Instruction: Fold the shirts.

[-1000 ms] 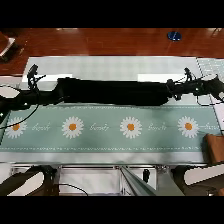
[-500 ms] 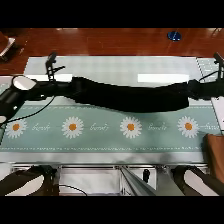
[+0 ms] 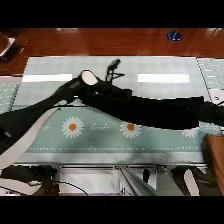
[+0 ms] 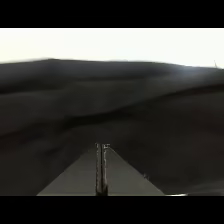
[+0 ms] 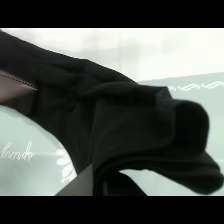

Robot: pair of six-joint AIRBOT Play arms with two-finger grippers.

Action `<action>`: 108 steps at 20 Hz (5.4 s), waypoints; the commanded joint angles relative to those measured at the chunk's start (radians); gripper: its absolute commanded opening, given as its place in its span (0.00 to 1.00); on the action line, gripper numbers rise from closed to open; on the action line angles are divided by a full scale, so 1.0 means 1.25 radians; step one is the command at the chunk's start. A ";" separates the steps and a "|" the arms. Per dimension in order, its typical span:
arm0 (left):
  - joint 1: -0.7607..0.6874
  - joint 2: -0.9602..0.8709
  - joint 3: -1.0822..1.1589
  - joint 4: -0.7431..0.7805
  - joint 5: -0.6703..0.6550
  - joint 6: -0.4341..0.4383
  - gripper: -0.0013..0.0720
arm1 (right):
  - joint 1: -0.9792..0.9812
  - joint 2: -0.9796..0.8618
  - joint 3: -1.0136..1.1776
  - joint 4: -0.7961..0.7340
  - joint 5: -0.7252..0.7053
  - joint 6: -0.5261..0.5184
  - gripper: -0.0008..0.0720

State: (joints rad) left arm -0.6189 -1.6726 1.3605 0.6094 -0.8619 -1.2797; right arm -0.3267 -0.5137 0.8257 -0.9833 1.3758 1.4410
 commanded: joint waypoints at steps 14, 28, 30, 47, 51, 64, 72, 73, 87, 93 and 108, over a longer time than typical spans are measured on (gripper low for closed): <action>0.042 -0.087 0.201 0.101 -0.210 -0.122 0.04 | 0.023 -0.025 0.044 0.108 0.005 0.011 0.04; 0.516 0.833 -0.562 0.183 -0.176 -0.034 0.04 | 0.636 -0.906 0.625 0.154 -0.291 0.038 0.04; 0.516 0.861 -0.615 0.183 -0.176 -0.049 0.04 | 0.652 -1.000 0.692 0.155 -0.287 0.052 0.04; 0.515 0.859 -0.644 0.182 -0.162 -0.048 0.04 | 0.658 -1.113 0.750 0.266 -0.438 0.098 0.58; 0.515 0.859 -0.644 0.183 -0.117 -0.048 0.04 | 0.610 -1.081 0.750 0.279 -0.262 0.076 0.58; 0.515 0.859 -0.646 0.182 -0.046 -0.049 0.04 | 0.434 -0.135 -0.069 -0.627 -0.370 0.623 0.58; 0.515 0.853 -0.672 0.182 -0.045 -0.063 0.04 | 0.417 -0.241 -0.362 0.052 -0.609 0.362 0.58; 0.515 0.849 -0.672 0.183 -0.046 -0.063 0.04 | 0.417 -0.292 -0.362 0.162 -0.620 0.274 0.58; 0.515 0.822 -0.672 0.182 -0.046 -0.063 0.04 | 0.459 -0.758 -0.072 0.424 -0.514 -0.036 0.56; 0.515 0.822 -0.672 0.182 -0.045 -0.063 0.04 | 0.458 -0.777 0.085 0.414 -0.404 -0.182 0.04; 0.514 0.822 -0.672 0.066 -0.052 -0.051 0.04 | 0.149 -0.474 0.619 -0.027 -0.038 0.147 0.04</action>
State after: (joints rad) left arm 0.0238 -0.6445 0.5213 0.7101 -0.9264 -1.3643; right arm -0.0071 -1.1770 1.4914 -0.9363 1.1870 1.5517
